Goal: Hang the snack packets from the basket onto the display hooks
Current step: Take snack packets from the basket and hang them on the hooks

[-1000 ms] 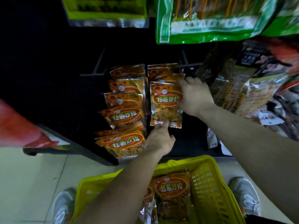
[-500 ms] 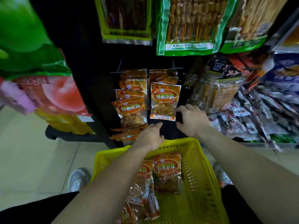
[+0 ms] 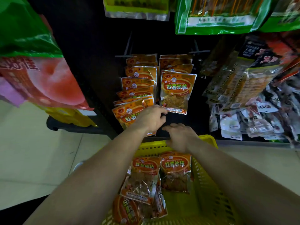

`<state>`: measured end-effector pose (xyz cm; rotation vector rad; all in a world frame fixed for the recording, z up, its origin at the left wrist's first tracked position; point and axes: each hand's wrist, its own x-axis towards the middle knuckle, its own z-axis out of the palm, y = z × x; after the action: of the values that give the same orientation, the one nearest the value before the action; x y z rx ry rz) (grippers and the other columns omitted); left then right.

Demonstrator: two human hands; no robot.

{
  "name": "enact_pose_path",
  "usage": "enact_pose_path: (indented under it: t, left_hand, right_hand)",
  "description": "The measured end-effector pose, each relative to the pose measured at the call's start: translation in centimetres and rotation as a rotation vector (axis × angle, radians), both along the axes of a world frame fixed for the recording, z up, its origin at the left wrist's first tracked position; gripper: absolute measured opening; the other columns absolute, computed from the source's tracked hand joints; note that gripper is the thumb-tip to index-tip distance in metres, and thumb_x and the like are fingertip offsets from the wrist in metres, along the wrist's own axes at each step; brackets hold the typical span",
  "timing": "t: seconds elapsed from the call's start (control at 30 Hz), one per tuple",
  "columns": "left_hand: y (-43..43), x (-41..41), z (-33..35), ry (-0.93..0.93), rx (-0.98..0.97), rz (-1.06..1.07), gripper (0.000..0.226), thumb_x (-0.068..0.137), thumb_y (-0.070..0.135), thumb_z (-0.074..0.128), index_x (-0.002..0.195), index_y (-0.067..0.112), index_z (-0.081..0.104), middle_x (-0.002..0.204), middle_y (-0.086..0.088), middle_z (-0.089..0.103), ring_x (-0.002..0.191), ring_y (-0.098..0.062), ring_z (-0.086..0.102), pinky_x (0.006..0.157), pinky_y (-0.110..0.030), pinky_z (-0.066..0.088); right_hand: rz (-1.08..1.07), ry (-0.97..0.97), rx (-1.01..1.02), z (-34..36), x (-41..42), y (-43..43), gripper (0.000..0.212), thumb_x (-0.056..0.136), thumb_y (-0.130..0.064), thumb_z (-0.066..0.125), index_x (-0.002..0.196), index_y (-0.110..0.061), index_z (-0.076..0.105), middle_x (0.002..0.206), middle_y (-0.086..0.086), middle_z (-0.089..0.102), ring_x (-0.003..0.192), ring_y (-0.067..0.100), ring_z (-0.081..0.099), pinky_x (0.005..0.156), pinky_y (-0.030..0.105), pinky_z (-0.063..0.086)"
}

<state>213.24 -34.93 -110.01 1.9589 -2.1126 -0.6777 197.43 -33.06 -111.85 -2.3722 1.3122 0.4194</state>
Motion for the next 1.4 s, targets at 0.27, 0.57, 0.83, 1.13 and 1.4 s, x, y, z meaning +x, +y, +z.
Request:
enact_pose_path:
  t: [0.27, 0.57, 0.83, 1.13, 1.4]
  left_hand:
    - [1.3, 2.4, 1.7, 0.194, -0.082, 0.078, 0.023, 0.097, 0.023, 0.056, 0.111, 0.026, 0.073, 0.119, 0.008, 0.069, 0.111, -0.012, 0.061, 0.094, -0.031, 0.049]
    - [4.9, 8.4, -0.2, -0.039, 0.107, 0.207, 0.033, 0.093, 0.035, 0.061, 0.125, 0.028, 0.063, 0.129, -0.001, 0.061, 0.116, -0.024, 0.059, 0.096, -0.040, 0.050]
    - [2.8, 8.2, -2.6, -0.166, 0.253, 0.270, 0.069, 0.092, 0.044, 0.060, 0.153, 0.037, 0.027, 0.156, 0.003, 0.029, 0.138, -0.030, 0.039, 0.107, -0.047, 0.042]
    - [6.7, 6.4, 1.0, -0.130, 0.232, 0.230, 0.057, 0.093, 0.045, 0.061, 0.146, 0.032, 0.042, 0.149, -0.002, 0.044, 0.132, -0.028, 0.047, 0.107, -0.044, 0.043]
    - [14.9, 3.2, 0.1, -0.129, 0.258, 0.137, 0.057, 0.094, 0.037, 0.060, 0.147, 0.025, 0.043, 0.151, -0.005, 0.042, 0.135, -0.029, 0.045, 0.109, -0.037, 0.039]
  right_hand:
    - [0.099, -0.122, -0.009, -2.2, 5.8, -0.1, 0.054, 0.098, -0.037, 0.046, 0.149, -0.025, 0.033, 0.153, 0.007, 0.033, 0.129, 0.030, 0.037, 0.103, 0.046, 0.038]
    - [0.103, -0.090, -0.023, -2.9, 7.3, -2.6, 0.069, 0.095, -0.033, 0.050, 0.155, -0.035, 0.016, 0.163, -0.006, 0.006, 0.141, 0.031, 0.023, 0.109, 0.053, 0.033]
    - [0.124, -0.107, -0.044, -2.9, 6.1, -2.3, 0.072, 0.093, -0.037, 0.053, 0.155, -0.037, 0.015, 0.163, -0.006, 0.012, 0.136, 0.030, 0.031, 0.107, 0.049, 0.038]
    - [0.048, -0.090, -0.087, 1.3, 1.6, 1.3, 0.063, 0.094, -0.037, 0.051, 0.152, -0.036, 0.026, 0.155, -0.004, 0.030, 0.134, 0.028, 0.035, 0.105, 0.045, 0.039]
    - [-0.015, -0.102, -0.075, 2.4, -3.6, 6.5, 0.057, 0.094, -0.036, 0.053, 0.148, -0.029, 0.037, 0.146, -0.001, 0.039, 0.132, 0.026, 0.040, 0.105, 0.042, 0.042]
